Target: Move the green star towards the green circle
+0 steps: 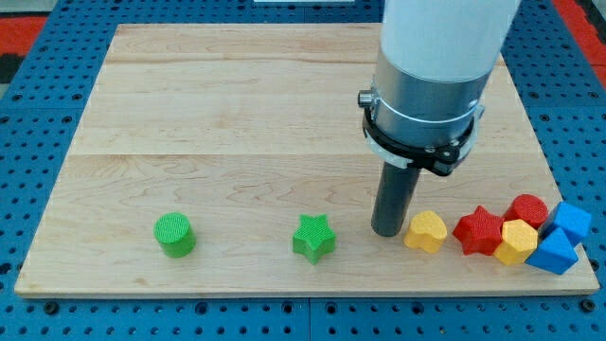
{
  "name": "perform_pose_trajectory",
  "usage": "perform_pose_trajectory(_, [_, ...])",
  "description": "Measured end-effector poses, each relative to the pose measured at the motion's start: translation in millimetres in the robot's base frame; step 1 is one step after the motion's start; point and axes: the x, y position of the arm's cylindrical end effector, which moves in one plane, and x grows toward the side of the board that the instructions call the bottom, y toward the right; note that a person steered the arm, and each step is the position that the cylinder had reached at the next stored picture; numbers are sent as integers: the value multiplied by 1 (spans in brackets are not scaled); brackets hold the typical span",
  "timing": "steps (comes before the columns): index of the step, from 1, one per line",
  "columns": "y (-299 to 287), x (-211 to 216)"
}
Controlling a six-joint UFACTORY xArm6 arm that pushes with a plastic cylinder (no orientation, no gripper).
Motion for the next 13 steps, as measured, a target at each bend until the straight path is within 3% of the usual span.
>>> perform_pose_trajectory(3, [-9, -19])
perform_pose_trajectory(6, [-122, -8])
perform_pose_trajectory(8, [-123, -10])
perform_pose_trajectory(11, [-68, -8])
perform_pose_trajectory(13, [-103, 34])
